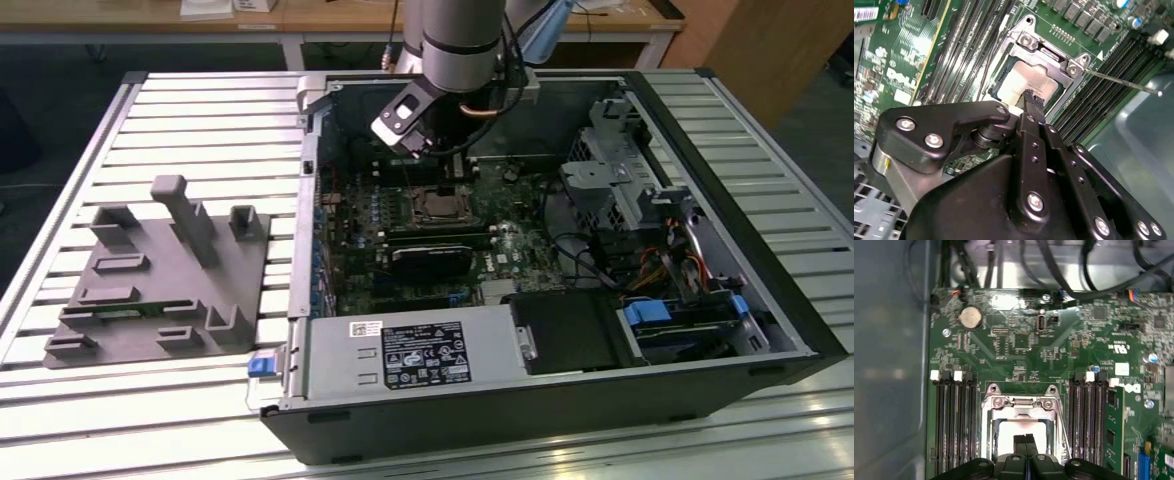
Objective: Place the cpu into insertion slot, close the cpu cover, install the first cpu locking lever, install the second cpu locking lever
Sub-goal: 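Close the cpu cover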
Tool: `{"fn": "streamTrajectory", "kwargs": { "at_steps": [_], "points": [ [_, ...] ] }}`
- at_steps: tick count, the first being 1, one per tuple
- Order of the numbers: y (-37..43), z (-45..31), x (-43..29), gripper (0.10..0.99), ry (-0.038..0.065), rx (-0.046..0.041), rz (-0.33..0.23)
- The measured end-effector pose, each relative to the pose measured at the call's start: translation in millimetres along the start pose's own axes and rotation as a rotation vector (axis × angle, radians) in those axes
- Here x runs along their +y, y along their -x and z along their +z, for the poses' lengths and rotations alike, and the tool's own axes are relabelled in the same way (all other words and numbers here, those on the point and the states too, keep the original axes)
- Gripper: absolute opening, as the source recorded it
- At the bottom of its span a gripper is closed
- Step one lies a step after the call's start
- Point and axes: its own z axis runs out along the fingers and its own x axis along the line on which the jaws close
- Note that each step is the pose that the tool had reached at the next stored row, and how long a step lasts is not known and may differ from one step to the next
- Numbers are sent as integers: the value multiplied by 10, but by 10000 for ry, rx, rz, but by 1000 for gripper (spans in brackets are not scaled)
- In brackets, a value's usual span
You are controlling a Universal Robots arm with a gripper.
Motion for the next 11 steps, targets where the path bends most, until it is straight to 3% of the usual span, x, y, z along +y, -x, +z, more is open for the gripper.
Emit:
{"fn": "streamTrajectory", "kwargs": {
  "at_steps": [11],
  "points": [
    [0,5,1,106,-28,21,-1977]
  ]
}}
